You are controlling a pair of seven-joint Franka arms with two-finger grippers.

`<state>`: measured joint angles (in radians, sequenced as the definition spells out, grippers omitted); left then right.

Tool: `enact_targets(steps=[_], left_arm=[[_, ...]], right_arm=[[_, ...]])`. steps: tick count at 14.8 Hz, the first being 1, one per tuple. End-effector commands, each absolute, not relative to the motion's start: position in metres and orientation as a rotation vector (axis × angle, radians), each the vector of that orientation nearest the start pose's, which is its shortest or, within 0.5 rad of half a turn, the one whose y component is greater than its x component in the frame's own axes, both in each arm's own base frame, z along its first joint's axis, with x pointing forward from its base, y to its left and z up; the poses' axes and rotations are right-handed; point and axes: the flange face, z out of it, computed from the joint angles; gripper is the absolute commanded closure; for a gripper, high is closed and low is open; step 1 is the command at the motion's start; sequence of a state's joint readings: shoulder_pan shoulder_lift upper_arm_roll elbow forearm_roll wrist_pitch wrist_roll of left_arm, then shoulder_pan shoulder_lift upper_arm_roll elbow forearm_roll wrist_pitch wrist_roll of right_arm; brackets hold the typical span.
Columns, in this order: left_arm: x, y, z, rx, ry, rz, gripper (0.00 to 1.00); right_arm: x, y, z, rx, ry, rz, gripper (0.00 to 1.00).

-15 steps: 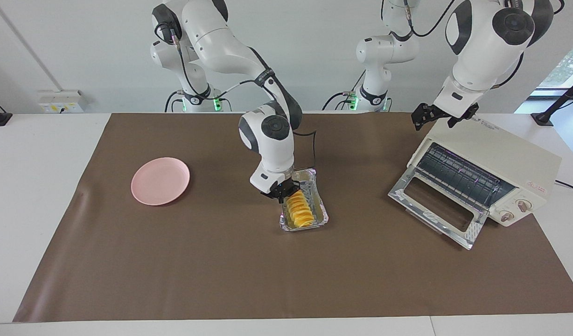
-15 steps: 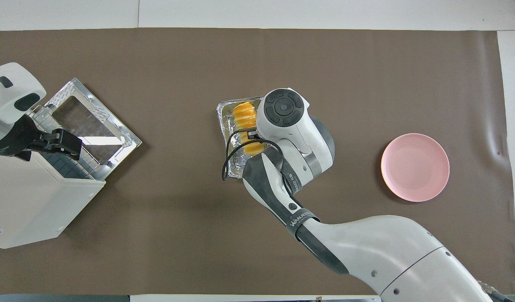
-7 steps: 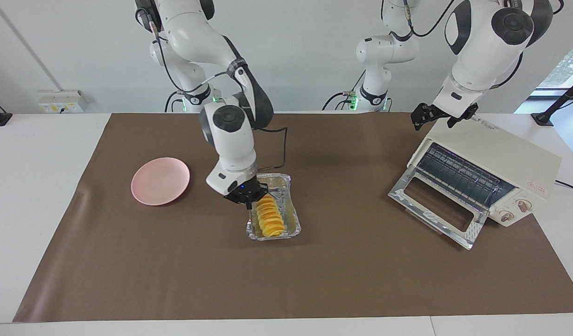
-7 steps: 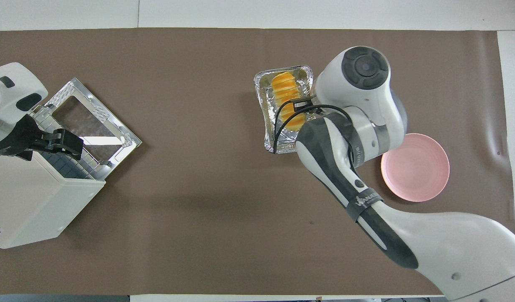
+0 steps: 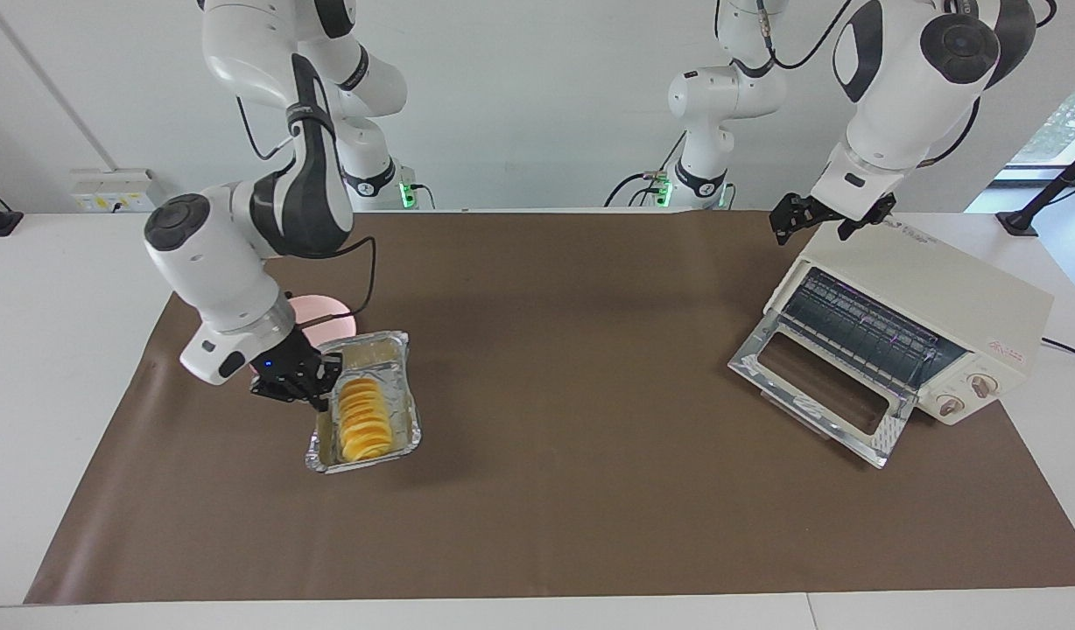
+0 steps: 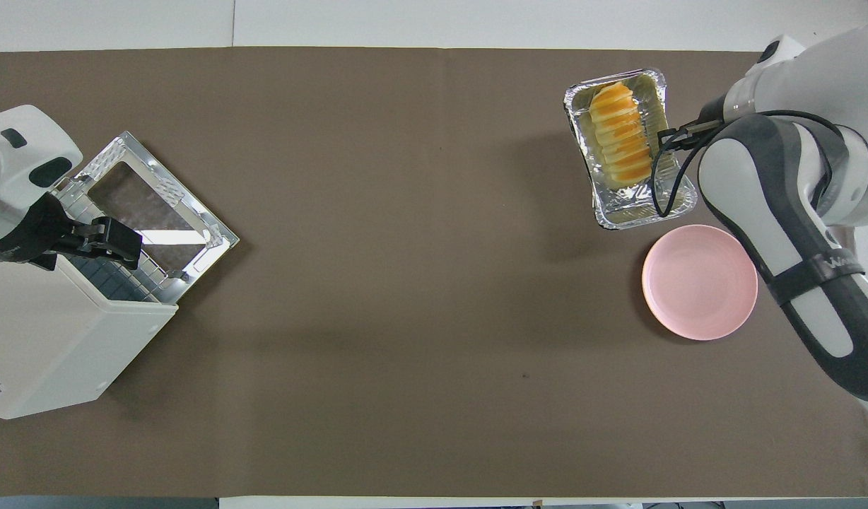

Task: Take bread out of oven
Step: 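Slide the foil tray with the right gripper beside the pink plate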

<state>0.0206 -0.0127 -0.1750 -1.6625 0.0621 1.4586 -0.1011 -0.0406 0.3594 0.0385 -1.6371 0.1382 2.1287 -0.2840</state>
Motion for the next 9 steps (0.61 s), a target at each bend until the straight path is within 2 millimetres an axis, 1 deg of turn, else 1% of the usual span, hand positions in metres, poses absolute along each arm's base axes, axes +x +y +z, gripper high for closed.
enact_targets(steps=[1, 2, 3, 5, 6, 7, 8, 9], left_arm=[[0.522, -0.075, 0.585, -3.053, 0.09, 0.244, 0.0], [0.523, -0.073, 0.585, -3.053, 0.083, 0.245, 0.0], [0.523, -0.07, 0.585, -3.054, 0.076, 0.245, 0.0], [0.523, -0.068, 0.585, -3.055, 0.066, 0.243, 0.0], [0.523, -0.067, 0.585, -3.054, 0.064, 0.245, 0.0], [0.523, -0.067, 0.585, -3.055, 0.062, 0.243, 0.0], [0.523, -0.068, 0.585, -3.055, 0.066, 0.243, 0.0], [0.523, -0.069, 0.585, -3.054, 0.069, 0.243, 0.0]], right_arm=[[0.678, -0.048, 0.39, -2.986, -0.348, -0.24, 1.0], [0.681, -0.069, 0.371, -2.98, -0.322, -0.221, 1.0], [0.689, -0.077, 0.367, -2.966, -0.319, -0.234, 1.0], [0.697, -0.088, 0.369, -2.962, -0.307, -0.251, 1.0], [0.694, -0.095, 0.364, -2.961, -0.307, -0.239, 1.0], [0.692, -0.096, 0.361, -2.956, -0.32, -0.233, 1.0], [0.69, -0.102, 0.356, -2.958, -0.34, -0.234, 1.0], [0.685, -0.106, 0.348, -2.959, -0.346, -0.23, 1.0]])
